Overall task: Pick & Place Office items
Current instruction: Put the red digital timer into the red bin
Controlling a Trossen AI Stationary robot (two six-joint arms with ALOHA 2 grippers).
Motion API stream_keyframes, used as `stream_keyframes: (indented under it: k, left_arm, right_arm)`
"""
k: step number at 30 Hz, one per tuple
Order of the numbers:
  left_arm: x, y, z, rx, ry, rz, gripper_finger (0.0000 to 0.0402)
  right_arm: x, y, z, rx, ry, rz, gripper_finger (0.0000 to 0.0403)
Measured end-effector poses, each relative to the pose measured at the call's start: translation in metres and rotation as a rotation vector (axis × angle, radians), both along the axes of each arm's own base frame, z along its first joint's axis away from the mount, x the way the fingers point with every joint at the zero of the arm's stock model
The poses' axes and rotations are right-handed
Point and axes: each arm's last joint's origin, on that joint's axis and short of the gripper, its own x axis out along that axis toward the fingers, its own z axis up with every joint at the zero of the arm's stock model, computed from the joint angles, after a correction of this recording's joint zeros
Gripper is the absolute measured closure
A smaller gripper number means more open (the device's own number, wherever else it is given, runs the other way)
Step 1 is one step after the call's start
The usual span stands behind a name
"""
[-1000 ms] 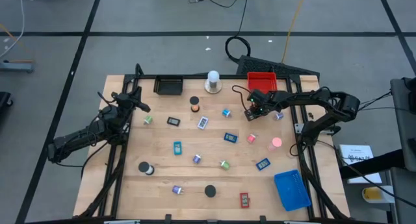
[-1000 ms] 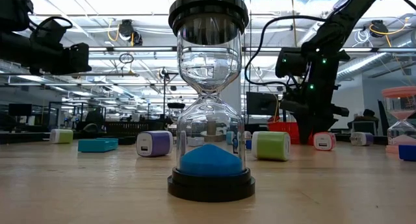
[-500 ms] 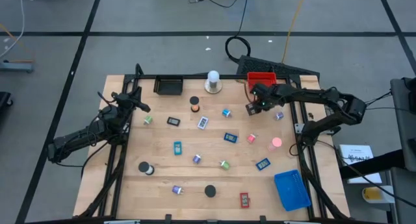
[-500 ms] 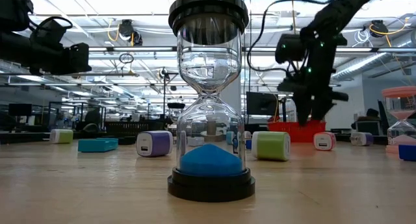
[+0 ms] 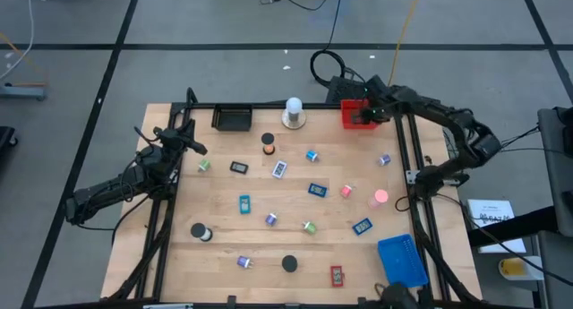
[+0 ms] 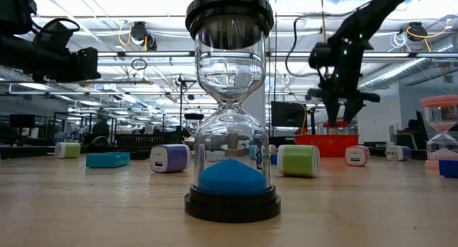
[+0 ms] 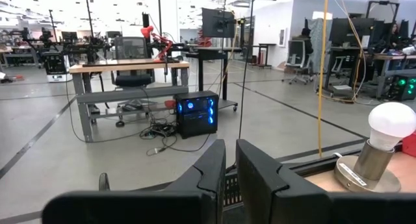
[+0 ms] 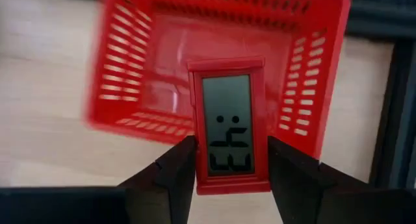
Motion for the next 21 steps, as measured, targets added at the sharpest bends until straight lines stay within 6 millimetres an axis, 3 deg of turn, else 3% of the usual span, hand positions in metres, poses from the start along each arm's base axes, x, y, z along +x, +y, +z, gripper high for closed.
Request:
stream_keyframes:
  k: [4,11,21]
  left_arm:
    - [0.000,0.000,0.000,0.000,0.000,0.000,0.0360]
    - [0.000,0.000,0.000,0.000,0.000,0.000,0.0360]
    - [0.000,0.000,0.000,0.000,0.000,0.000,0.0360]
  right_arm:
    - [-0.007,-0.019,-0.013,0.002,0.003,-0.017,0.0244]
    - [-0.024,-0.037,-0.021,0.007,0.019,-0.071,0.0243]
    - [-0.019,-0.049,-0.048,0.058,0.047,-0.061,0.0239]
